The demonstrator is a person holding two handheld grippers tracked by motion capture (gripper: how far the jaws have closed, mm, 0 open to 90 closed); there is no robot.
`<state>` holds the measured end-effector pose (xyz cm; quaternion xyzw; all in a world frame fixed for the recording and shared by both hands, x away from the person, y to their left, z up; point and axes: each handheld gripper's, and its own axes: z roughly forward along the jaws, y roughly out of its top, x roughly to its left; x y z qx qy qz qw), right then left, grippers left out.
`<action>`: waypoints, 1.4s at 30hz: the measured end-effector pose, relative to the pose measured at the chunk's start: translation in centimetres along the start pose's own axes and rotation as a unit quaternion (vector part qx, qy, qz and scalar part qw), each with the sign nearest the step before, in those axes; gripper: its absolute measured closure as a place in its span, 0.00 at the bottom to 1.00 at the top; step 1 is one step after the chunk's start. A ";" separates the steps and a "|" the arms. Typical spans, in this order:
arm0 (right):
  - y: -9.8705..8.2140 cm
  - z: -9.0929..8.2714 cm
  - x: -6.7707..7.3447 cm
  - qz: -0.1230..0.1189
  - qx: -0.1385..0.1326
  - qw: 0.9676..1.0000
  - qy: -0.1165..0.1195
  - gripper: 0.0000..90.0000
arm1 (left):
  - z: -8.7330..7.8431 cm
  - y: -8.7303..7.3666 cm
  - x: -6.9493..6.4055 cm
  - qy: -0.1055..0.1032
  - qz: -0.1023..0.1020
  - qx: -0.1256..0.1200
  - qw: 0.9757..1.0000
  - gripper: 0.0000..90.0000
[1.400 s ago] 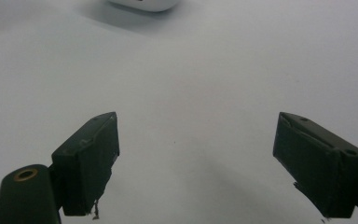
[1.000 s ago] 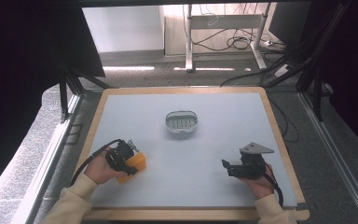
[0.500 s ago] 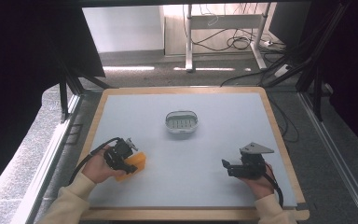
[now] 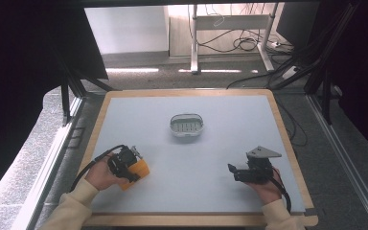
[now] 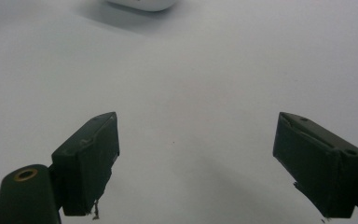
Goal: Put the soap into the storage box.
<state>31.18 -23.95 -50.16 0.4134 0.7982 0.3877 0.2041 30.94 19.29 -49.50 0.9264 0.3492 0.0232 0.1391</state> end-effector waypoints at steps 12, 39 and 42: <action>0.0 0.0 0.0 0.000 -0.001 1.000 0.000 0.17 | 0.5 1.3 0.0 0.002 0.024 0.037 0.999 0.68; 0.0 0.1 -0.2 0.004 0.001 1.000 -0.001 0.17 | -3.2 2.2 1.4 0.014 -0.012 -0.047 0.999 0.69; 0.0 0.0 -0.2 0.004 0.001 1.000 -0.001 0.17 | -3.4 2.6 1.4 0.016 -0.009 -0.048 0.999 0.69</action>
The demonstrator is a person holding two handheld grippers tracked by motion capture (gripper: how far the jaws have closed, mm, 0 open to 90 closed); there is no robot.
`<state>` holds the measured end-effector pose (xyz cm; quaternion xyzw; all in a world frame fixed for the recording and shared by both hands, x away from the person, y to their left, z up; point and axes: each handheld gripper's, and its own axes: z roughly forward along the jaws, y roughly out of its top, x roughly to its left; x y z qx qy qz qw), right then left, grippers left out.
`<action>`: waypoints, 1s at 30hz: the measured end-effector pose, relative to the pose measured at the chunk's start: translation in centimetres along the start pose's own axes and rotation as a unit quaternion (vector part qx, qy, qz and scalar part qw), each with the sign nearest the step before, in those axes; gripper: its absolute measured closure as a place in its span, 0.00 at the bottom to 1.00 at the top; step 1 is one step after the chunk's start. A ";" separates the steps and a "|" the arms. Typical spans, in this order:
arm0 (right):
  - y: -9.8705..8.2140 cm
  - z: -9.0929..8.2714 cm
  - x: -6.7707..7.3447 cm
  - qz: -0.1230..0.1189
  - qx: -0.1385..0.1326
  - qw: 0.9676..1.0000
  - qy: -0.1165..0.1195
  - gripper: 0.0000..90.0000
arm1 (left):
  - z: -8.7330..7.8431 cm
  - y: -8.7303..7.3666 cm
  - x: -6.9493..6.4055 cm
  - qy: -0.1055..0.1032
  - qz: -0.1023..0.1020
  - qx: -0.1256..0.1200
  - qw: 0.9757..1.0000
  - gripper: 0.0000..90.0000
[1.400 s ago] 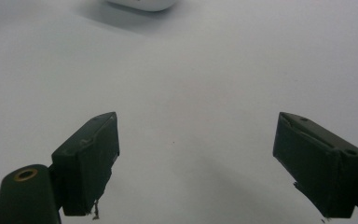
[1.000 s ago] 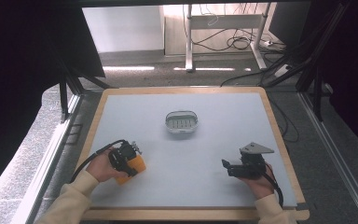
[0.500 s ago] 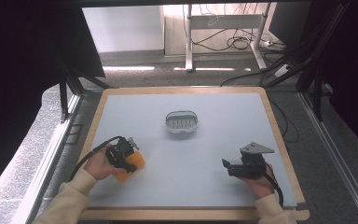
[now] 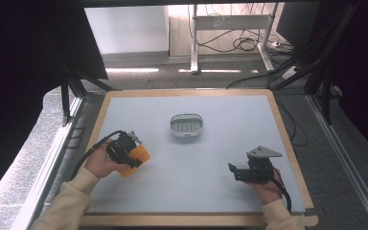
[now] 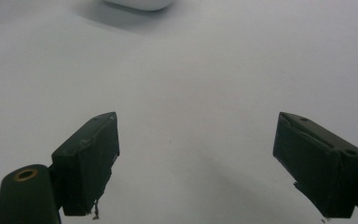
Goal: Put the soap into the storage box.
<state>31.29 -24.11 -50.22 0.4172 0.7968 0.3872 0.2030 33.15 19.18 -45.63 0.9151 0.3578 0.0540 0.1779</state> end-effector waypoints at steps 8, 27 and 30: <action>-0.1 0.2 -0.1 0.002 0.003 1.000 0.001 0.17 | -0.5 0.8 -0.2 0.002 0.007 -0.013 1.000 0.69; -0.1 0.2 0.0 0.000 0.006 1.000 -0.001 0.17 | -1.1 2.5 0.0 0.002 0.012 -0.027 1.000 0.69; -0.1 0.2 0.0 -0.001 0.006 1.000 -0.001 0.17 | -1.2 2.9 0.1 0.002 0.014 -0.025 1.000 0.69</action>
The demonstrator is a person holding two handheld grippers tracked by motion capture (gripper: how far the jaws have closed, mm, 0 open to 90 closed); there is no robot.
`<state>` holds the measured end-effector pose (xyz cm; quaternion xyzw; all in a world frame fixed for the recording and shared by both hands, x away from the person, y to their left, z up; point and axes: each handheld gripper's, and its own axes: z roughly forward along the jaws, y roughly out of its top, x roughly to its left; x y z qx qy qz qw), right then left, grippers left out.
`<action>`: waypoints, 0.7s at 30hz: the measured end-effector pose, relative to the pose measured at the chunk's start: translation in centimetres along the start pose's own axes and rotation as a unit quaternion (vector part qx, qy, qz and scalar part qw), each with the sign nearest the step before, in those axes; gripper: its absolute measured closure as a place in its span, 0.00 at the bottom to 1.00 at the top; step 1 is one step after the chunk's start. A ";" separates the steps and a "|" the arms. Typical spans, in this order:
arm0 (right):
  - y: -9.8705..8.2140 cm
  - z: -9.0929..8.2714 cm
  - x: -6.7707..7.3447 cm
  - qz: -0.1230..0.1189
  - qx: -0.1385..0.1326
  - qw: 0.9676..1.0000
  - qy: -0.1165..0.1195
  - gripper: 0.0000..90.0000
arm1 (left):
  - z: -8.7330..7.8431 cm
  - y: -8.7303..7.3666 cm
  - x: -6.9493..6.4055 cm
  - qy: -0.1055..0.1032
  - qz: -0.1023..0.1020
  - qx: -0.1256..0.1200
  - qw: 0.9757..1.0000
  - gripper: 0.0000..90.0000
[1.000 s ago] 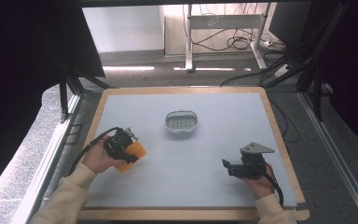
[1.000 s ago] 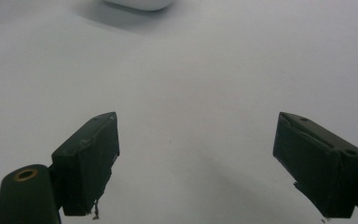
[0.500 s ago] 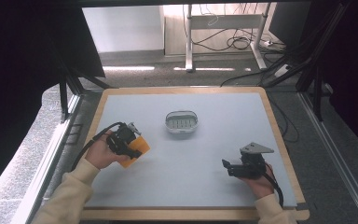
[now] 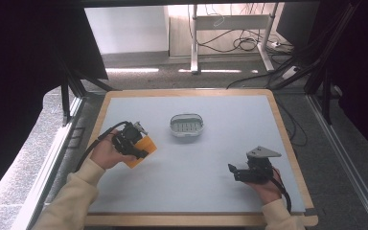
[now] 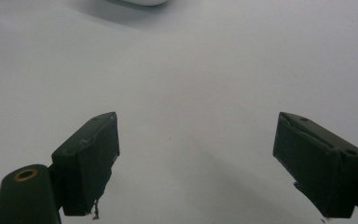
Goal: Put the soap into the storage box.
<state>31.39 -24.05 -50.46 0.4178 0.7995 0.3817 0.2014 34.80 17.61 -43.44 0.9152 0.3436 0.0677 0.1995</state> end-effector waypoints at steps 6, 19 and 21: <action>0.0 0.0 0.0 0.001 0.000 1.000 0.000 0.17 | -0.2 0.6 0.2 0.006 0.003 0.000 1.000 0.69; 0.0 0.0 0.0 0.003 -0.001 1.000 0.001 0.17 | 0.1 2.3 1.0 0.012 0.018 -0.001 1.000 0.69; 0.0 0.0 -0.1 0.003 0.000 1.000 0.000 0.17 | 0.1 2.6 1.0 0.014 0.020 -0.002 1.000 0.69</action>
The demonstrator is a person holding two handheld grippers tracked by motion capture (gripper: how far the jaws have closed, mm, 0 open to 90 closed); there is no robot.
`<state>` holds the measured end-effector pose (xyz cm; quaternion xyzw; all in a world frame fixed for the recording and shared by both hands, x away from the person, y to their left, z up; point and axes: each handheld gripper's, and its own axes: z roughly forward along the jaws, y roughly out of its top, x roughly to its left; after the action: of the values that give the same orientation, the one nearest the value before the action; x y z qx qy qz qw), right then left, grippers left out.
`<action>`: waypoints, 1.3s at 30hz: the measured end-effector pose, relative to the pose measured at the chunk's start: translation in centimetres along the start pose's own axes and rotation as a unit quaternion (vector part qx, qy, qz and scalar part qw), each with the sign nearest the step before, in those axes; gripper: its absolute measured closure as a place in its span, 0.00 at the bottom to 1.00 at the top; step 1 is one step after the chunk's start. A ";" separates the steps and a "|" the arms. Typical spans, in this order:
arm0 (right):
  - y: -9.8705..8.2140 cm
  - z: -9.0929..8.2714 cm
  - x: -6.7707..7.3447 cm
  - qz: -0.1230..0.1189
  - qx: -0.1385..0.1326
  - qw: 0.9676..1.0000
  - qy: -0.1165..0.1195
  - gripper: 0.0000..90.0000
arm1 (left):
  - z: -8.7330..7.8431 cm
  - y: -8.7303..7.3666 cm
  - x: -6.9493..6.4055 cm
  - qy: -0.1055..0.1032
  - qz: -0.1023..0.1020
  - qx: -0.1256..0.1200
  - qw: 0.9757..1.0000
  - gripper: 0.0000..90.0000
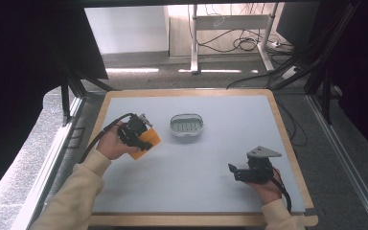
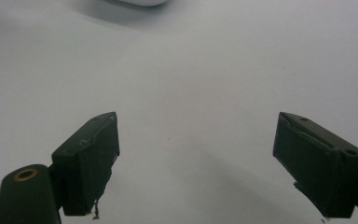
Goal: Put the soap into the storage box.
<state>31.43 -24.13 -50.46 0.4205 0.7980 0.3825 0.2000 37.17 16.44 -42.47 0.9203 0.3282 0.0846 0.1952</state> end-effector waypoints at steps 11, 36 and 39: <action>0.0 0.0 -0.2 0.000 -0.001 1.000 -0.001 0.17 | 0.7 1.4 0.4 -0.003 0.009 -0.001 1.000 0.69; -0.1 0.0 -0.3 -0.001 0.002 1.000 -0.002 0.17 | 1.7 3.4 1.2 -0.005 0.024 0.009 1.000 0.69; -0.1 0.1 -0.3 -0.001 0.002 1.000 -0.002 0.17 | 1.8 3.6 1.3 -0.003 0.025 0.011 1.000 0.69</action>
<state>31.60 -24.39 -50.57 0.4206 0.7990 0.3799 0.2011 40.70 14.14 -42.54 0.9306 0.3054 0.0827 0.1841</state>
